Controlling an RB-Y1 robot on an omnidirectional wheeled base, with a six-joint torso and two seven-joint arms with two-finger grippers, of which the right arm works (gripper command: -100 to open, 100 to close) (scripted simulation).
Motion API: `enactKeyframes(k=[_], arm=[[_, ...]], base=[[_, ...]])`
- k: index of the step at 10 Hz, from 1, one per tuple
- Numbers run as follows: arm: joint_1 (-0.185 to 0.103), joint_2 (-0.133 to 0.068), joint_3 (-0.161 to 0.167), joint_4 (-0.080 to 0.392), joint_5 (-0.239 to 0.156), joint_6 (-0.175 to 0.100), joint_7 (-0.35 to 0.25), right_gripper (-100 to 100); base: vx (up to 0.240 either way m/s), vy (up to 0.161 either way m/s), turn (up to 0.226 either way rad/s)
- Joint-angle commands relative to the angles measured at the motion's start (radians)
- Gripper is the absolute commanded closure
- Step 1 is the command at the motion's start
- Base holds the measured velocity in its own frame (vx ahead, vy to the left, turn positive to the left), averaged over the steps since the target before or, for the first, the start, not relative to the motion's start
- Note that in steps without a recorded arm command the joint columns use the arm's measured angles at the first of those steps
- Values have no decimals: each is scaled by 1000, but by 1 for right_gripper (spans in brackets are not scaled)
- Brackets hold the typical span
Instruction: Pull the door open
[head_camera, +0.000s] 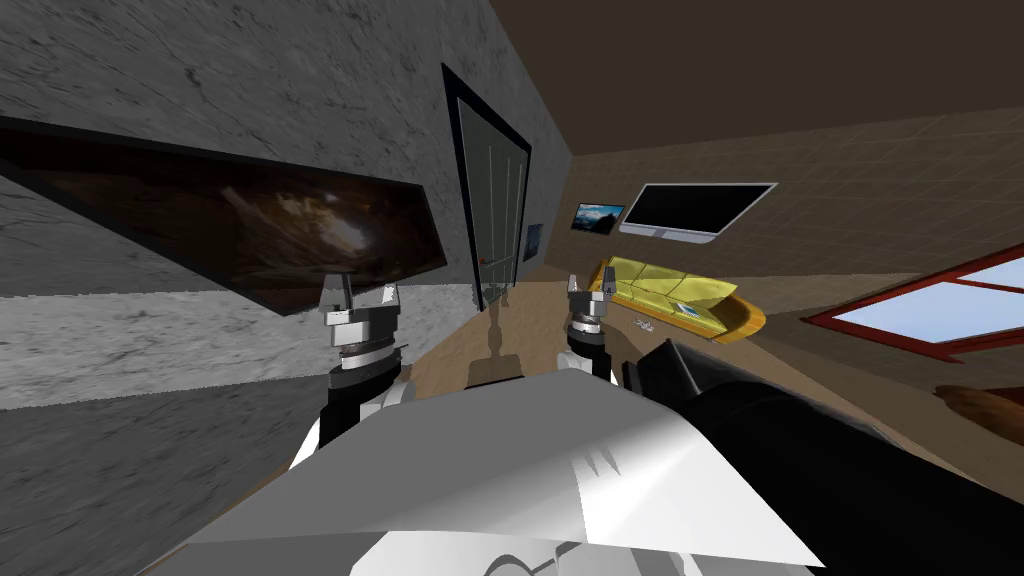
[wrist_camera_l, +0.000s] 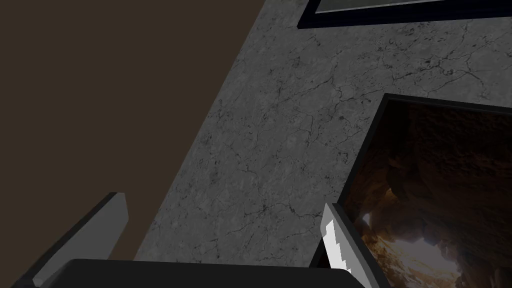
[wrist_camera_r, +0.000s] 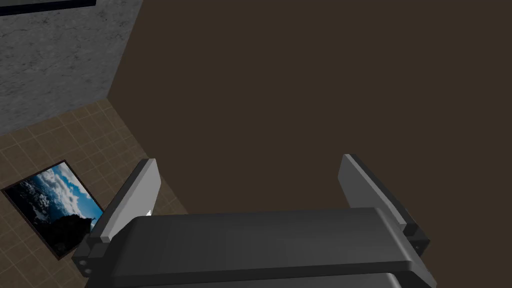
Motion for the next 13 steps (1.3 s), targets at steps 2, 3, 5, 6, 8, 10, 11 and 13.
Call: enactKeyframes(k=[2,3,5,6,8,10,11,13], arm=[[-22,-15,-5,55,1,-8,-2,-100],[-32,-21,-7,79,2,-12,-3,-100],[-49,-30,-11,122,3,-18,-5,-100],[-63,-37,-14,156,4,-23,-7,-100],[-77,-44,-17,191,4,-28,-8,-100],[-94,-51,-21,233,5,-34,-10,-100],[-103,-55,-23,254,6,-38,-11,-100],[-120,-62,-27,297,7,-44,-13,-100]], base=[[79,-14,109],[122,-44,136],[103,-44,109],[109,-36,129],[100,-34,94],[74,-33,96],[72,-39,117],[84,-32,82]])
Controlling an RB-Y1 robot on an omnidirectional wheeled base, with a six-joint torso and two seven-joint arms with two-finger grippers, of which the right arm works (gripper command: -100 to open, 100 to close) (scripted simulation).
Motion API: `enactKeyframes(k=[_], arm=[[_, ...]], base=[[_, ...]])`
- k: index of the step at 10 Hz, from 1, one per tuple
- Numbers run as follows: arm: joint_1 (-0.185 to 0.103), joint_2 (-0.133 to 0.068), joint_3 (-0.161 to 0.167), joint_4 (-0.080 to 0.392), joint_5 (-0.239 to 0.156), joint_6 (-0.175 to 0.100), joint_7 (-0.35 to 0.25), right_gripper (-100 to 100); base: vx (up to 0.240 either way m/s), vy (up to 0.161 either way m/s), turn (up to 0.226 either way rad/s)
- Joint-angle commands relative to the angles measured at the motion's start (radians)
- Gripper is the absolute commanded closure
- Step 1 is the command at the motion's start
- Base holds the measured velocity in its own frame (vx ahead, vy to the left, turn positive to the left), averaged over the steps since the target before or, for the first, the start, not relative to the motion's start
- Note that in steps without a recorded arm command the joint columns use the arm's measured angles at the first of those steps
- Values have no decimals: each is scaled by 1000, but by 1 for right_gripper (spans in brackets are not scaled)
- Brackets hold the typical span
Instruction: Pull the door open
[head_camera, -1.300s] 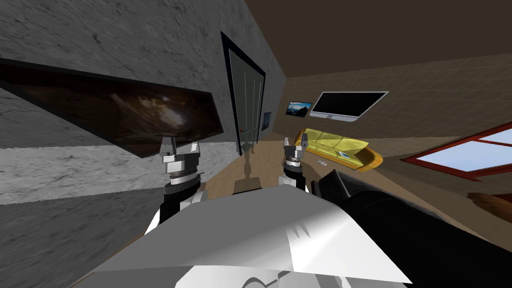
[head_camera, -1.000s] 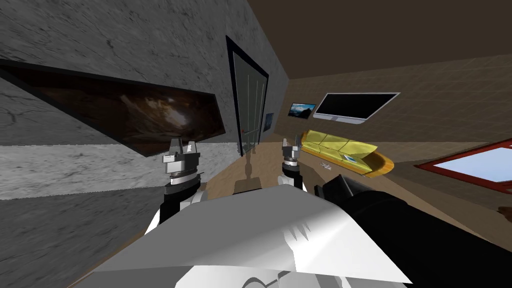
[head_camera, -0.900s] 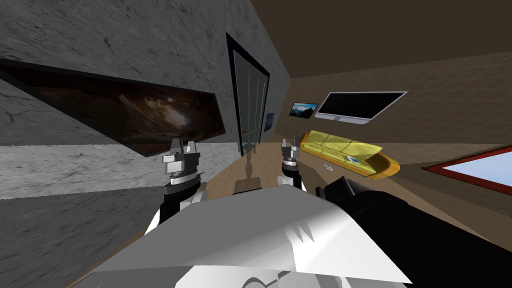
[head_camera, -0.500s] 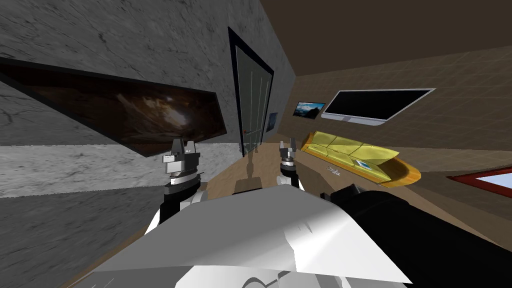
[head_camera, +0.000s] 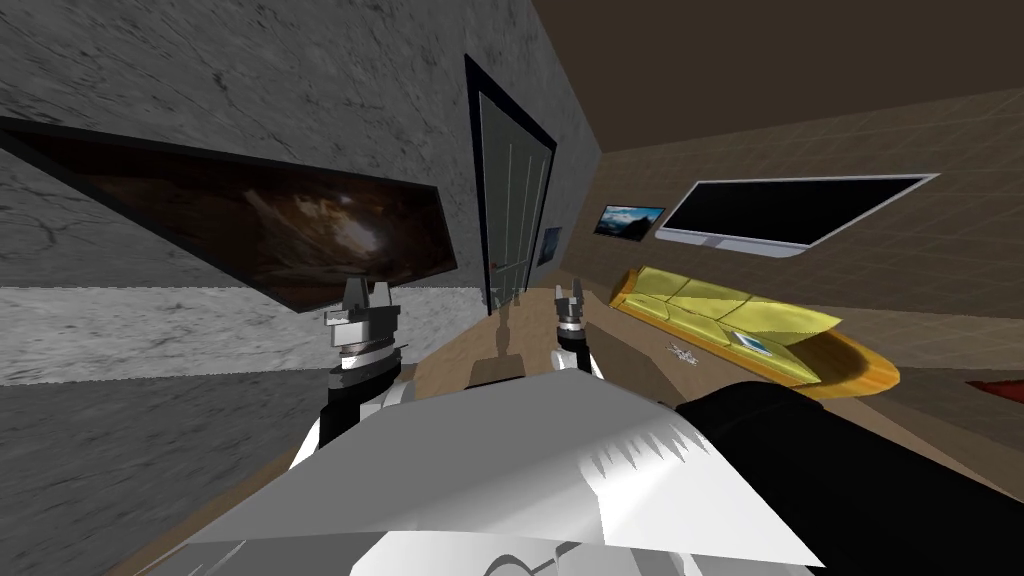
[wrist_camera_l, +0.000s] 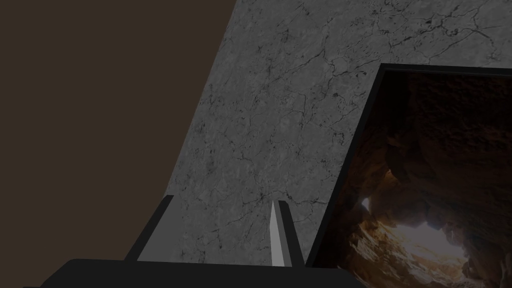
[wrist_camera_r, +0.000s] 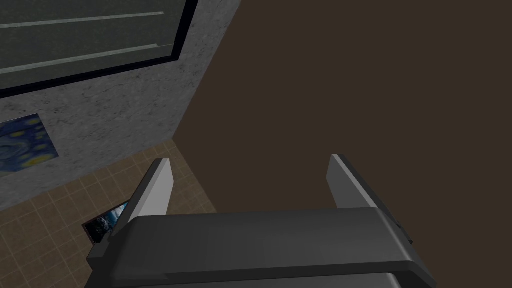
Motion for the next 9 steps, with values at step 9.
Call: enactKeyframes(k=[9], arm=[[-101,-33,-24,243,5,-32,-11,-100]], base=[[87,-49,124]])
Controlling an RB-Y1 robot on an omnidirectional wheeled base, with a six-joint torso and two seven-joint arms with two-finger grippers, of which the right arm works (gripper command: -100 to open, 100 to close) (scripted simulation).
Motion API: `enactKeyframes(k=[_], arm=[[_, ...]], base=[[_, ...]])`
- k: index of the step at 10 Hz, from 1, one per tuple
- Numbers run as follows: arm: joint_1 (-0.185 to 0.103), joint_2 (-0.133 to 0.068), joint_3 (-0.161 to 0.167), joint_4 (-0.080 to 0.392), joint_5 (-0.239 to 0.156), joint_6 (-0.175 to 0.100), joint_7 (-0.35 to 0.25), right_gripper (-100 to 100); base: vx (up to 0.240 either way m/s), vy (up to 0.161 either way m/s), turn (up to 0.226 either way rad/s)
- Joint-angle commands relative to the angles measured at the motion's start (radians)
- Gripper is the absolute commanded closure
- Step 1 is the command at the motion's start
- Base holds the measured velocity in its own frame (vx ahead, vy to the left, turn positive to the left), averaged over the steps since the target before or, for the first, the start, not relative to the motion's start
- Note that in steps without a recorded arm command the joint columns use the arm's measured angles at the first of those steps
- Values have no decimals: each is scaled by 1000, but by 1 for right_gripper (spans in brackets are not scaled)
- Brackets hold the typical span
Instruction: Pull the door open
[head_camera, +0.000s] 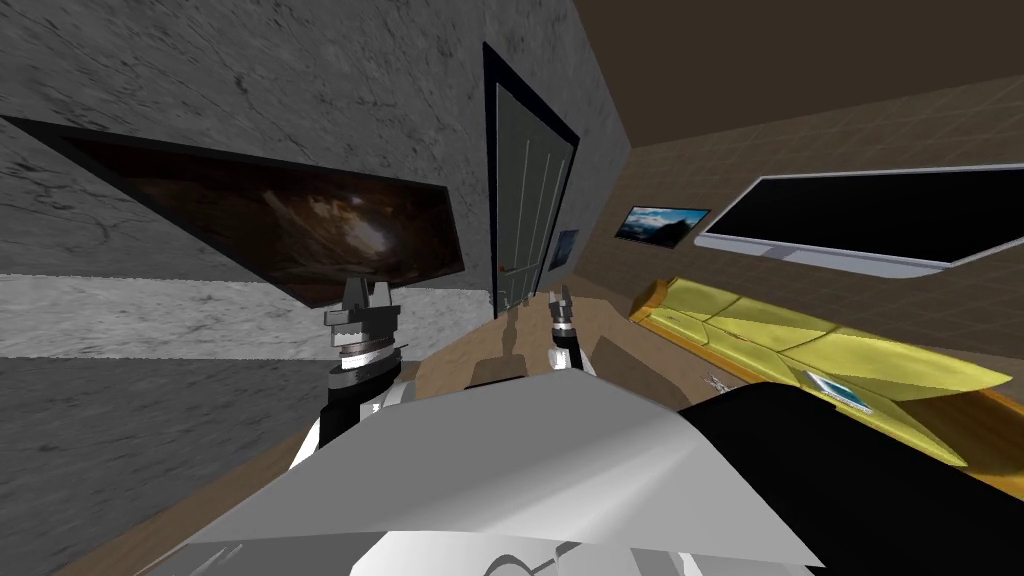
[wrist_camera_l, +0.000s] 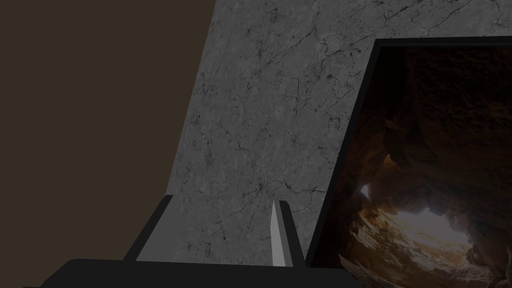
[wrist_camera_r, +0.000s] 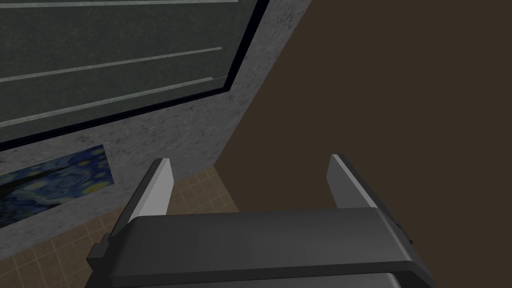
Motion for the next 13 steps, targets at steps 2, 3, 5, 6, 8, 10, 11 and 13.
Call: enactKeyframes(k=[2,3,5,6,8,10,11,13], arm=[[-29,-9,-7,76,1,-15,-4,-100],[-40,-12,-9,104,2,-19,-5,-100],[-64,-18,-15,163,3,-27,-8,-100],[-76,-20,-17,190,4,-32,-9,-100],[-88,-23,-20,222,5,-36,-11,-100],[-112,-28,-25,282,6,-45,-13,-100],[-124,-31,-28,312,7,-50,-14,-100],[-149,-35,-33,373,8,-59,-17,-100]], base=[[84,-52,116],[82,-54,130],[95,-71,128],[76,-60,150],[45,-38,71],[72,-54,138],[77,-70,136],[74,-74,142]])
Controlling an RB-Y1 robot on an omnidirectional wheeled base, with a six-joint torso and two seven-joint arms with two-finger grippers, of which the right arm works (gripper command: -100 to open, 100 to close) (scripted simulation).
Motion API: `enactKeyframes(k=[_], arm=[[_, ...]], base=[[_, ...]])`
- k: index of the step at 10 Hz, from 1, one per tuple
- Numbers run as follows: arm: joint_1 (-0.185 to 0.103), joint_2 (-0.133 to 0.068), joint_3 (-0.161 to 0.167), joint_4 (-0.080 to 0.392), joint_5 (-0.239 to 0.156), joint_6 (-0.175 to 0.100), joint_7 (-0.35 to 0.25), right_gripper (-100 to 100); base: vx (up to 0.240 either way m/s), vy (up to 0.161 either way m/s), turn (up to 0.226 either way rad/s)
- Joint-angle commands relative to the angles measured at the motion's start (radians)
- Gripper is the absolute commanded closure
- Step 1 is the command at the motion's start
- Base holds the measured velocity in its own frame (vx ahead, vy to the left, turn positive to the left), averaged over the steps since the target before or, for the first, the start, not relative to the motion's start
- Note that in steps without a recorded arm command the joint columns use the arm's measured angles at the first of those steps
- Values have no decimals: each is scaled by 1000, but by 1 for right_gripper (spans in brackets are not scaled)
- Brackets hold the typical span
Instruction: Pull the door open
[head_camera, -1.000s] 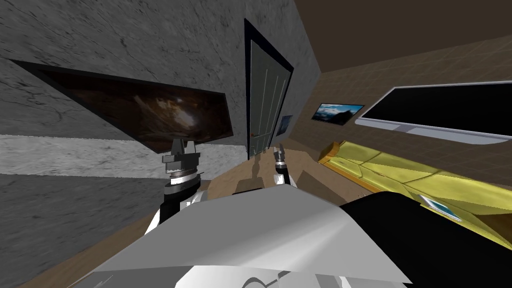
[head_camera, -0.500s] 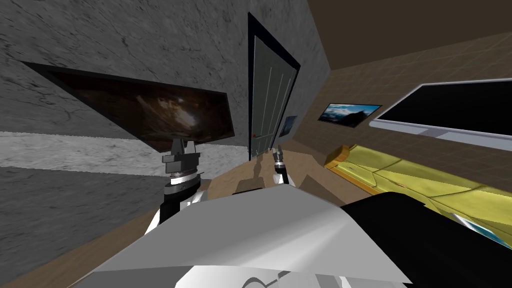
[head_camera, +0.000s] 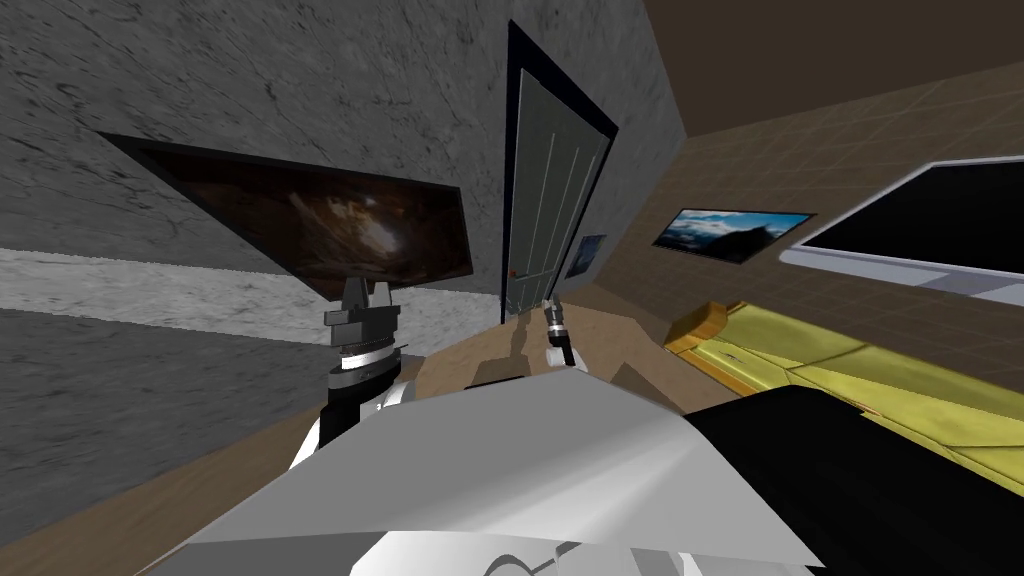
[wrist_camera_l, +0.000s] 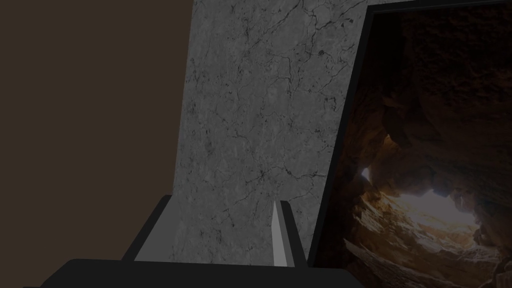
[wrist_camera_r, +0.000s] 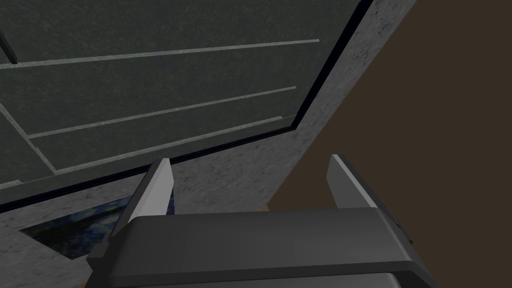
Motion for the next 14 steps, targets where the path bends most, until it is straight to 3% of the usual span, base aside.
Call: enactKeyframes(k=[1,4,5,7,8,14], arm=[[-22,-1,-4,50,2,-9,0,-100],[-59,-8,-12,144,4,-23,-4,-100],[-59,-8,-12,146,4,-23,-4,-100],[-84,-12,-17,206,6,-32,-7,-100],[-84,-12,-17,206,6,-32,-7,-100],[-156,-22,-33,381,10,-58,-14,-100]], base=[[76,-90,138],[70,-79,145],[56,-56,48],[52,-44,128],[43,-49,44],[61,-78,138]])
